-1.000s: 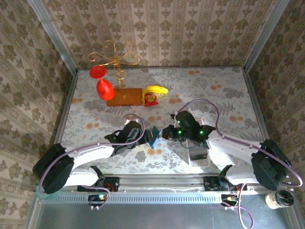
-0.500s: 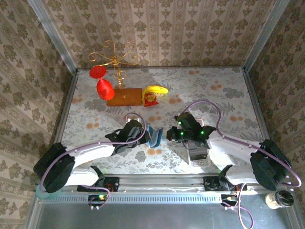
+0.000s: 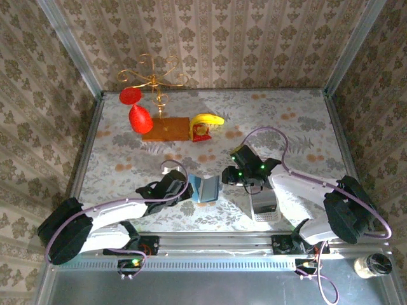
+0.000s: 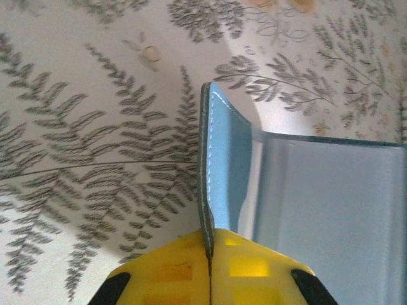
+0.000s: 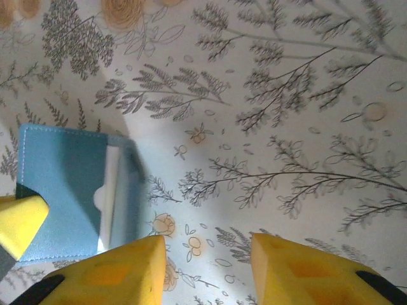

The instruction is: Put the credit cards into the card holder

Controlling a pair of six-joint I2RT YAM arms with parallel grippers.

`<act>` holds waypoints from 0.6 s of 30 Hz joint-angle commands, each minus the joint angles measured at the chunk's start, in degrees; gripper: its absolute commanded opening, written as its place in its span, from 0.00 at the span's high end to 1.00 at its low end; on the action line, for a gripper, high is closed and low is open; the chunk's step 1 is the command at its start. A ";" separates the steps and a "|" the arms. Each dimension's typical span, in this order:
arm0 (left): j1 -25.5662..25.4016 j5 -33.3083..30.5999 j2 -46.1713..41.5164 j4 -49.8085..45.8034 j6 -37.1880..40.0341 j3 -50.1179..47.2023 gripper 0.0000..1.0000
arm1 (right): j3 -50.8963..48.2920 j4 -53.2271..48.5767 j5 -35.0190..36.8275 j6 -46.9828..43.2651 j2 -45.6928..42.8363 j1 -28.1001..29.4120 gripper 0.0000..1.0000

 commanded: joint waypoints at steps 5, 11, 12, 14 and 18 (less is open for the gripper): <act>-2.56 -3.07 -3.09 -0.68 -3.67 -2.90 1.00 | 6.16 -16.81 5.77 -5.30 -3.25 0.54 0.60; -3.87 -5.30 -4.79 -5.36 -2.19 0.73 1.00 | 7.42 -12.14 -1.82 -3.39 -7.49 2.50 0.58; -3.95 -6.03 -5.26 -6.54 -1.99 1.45 1.00 | 7.40 -10.94 -2.89 -2.80 -7.84 2.85 0.58; -4.29 -6.62 -6.21 -7.62 -1.12 2.50 1.00 | 7.33 -7.51 -5.29 -1.43 -8.10 3.82 0.58; -5.54 -8.11 -6.65 -11.50 0.80 5.92 1.00 | 8.57 -6.12 -6.11 -0.01 -6.51 5.10 0.58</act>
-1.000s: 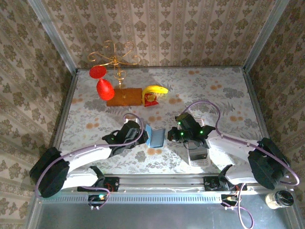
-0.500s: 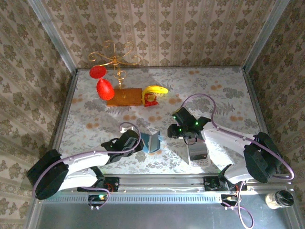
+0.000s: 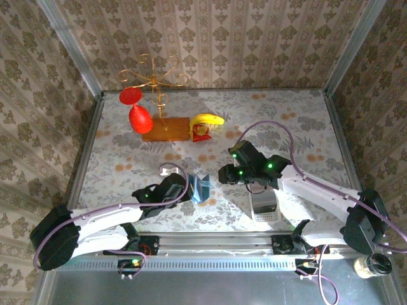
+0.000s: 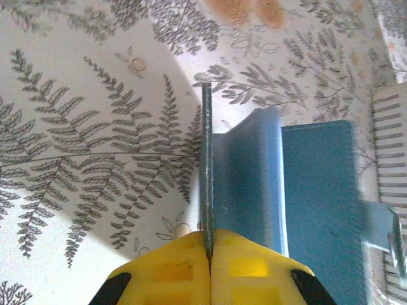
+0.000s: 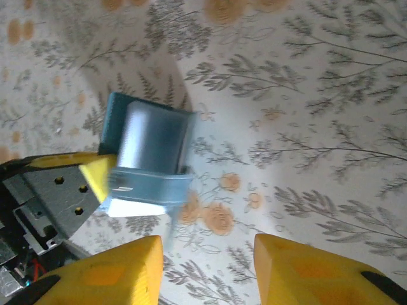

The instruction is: Put the credit cards into the card holder

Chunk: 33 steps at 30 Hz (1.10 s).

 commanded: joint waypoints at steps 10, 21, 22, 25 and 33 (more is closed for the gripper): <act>-3.29 -3.88 5.59 -7.03 2.60 7.70 1.00 | 1.85 7.12 -4.22 5.23 5.63 2.11 0.60; -3.35 -2.64 5.01 -0.50 -1.77 1.77 1.00 | 5.53 7.38 -3.80 5.30 18.33 3.86 0.62; -3.32 -2.60 5.04 -0.57 -1.72 1.77 1.00 | 6.12 6.91 -3.46 5.09 19.47 3.97 0.62; -3.35 -2.68 5.21 -0.52 -2.20 1.55 1.00 | 7.69 4.58 -1.35 4.30 22.73 4.24 0.62; -3.39 -3.69 4.17 -1.07 -3.20 0.42 1.00 | 8.69 -1.83 6.33 2.45 24.79 5.18 0.57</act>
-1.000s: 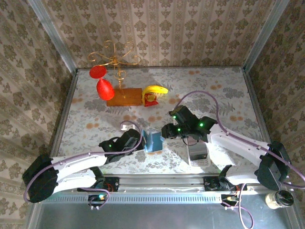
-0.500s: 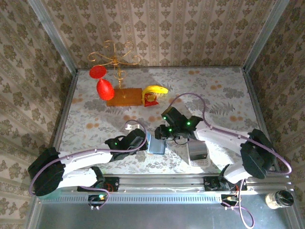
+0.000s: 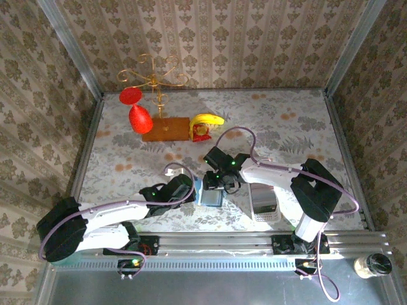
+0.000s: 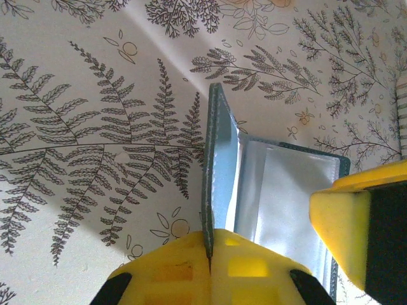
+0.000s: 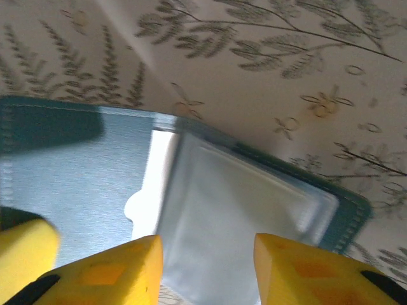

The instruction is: Put the credit cards into the card holder

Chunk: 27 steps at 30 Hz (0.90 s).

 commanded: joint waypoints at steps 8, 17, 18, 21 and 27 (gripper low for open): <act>-0.69 -0.94 -1.12 0.98 -2.48 -2.44 1.00 | 0.62 -4.81 4.52 -1.38 2.62 1.00 0.57; -0.90 -1.69 -1.66 4.93 -5.98 -6.97 1.00 | 0.73 -6.23 8.97 -1.78 4.55 1.00 0.65; -0.84 -1.96 -2.00 4.78 -6.28 -7.52 1.00 | 0.63 -6.61 9.85 -1.88 4.65 1.00 0.65; -0.84 -2.41 -2.69 5.23 -7.65 -9.58 1.00 | 0.18 -7.26 11.38 -2.45 5.55 1.00 0.66; -0.87 -1.42 -3.04 6.17 -7.85 -11.50 0.80 | -0.08 -7.01 11.58 -2.94 7.80 1.03 0.67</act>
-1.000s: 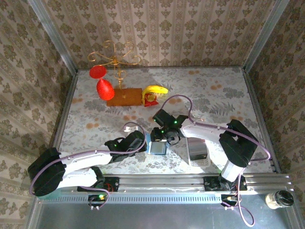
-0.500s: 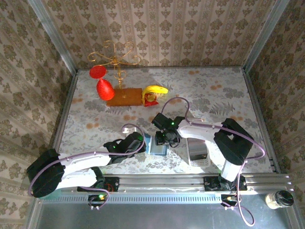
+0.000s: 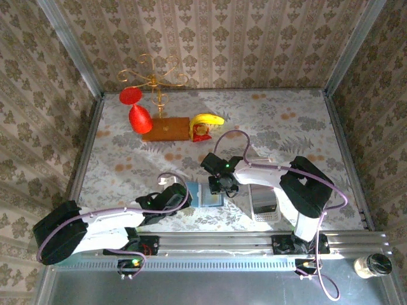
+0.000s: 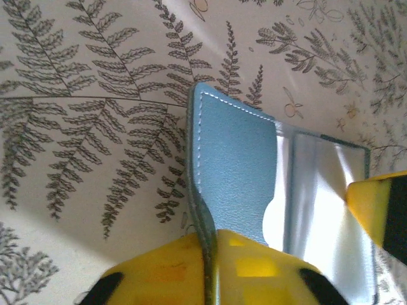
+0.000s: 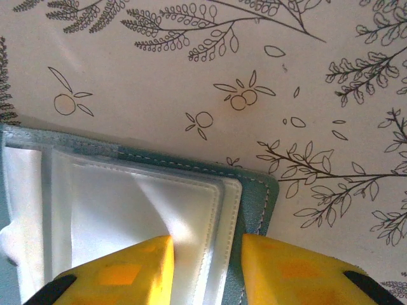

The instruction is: Put the credit cards into the card holder

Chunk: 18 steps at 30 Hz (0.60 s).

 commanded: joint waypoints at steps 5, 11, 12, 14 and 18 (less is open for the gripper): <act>-0.15 -2.26 -4.79 -5.86 -1.27 -2.73 0.71 | -0.59 -3.31 4.50 -1.15 2.56 -0.05 0.67; 1.16 -1.42 -8.85 -3.61 -0.05 -4.48 0.73 | 0.05 -2.43 3.39 -1.63 1.55 -0.09 0.67; 1.12 -1.08 -8.72 -3.53 0.50 -4.22 0.73 | 0.09 -2.05 2.99 -1.72 1.23 -0.03 0.67; 1.24 -0.15 -7.87 -2.73 1.40 -4.00 0.73 | 0.72 -2.05 2.58 -1.89 0.35 -0.05 0.66; 1.34 0.91 -6.14 -1.71 1.34 -4.27 0.74 | 2.05 -3.22 2.81 -2.07 -1.54 -0.01 0.65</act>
